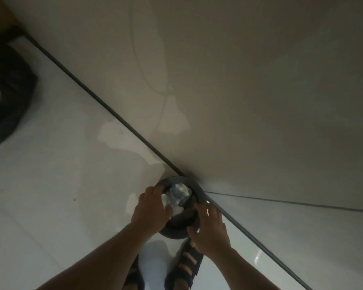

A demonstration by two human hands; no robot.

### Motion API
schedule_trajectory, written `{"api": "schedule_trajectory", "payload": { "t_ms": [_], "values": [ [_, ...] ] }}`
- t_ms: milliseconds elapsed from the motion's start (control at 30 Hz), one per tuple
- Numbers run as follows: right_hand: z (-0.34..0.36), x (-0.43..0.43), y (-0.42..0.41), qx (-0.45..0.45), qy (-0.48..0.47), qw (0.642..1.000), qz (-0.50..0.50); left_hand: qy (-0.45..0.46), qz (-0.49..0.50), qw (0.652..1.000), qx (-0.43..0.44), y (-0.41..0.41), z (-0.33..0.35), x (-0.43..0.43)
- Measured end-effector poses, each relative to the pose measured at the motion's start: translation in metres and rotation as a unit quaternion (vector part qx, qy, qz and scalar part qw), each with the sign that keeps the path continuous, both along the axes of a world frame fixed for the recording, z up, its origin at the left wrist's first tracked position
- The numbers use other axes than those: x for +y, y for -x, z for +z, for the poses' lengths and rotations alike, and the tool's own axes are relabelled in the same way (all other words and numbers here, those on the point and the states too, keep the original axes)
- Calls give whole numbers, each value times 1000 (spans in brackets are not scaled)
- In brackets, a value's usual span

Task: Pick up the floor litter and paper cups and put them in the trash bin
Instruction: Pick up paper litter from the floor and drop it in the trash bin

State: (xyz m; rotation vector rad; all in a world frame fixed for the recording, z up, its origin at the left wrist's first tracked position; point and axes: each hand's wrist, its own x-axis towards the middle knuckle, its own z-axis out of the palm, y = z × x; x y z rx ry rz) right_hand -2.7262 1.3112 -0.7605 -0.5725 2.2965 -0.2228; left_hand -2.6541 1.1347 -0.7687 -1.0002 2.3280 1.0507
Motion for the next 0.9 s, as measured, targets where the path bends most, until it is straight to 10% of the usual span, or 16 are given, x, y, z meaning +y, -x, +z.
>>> {"api": "schedule_trajectory", "payload": {
  "t_ms": [433,900],
  "values": [
    [273,45,-6,117,50,990,-55,50,-204,977,18,26,297,14],
    [412,145,-132,236,19,911,-337,59,-511,848,125,32,435,112]
  ]
}}
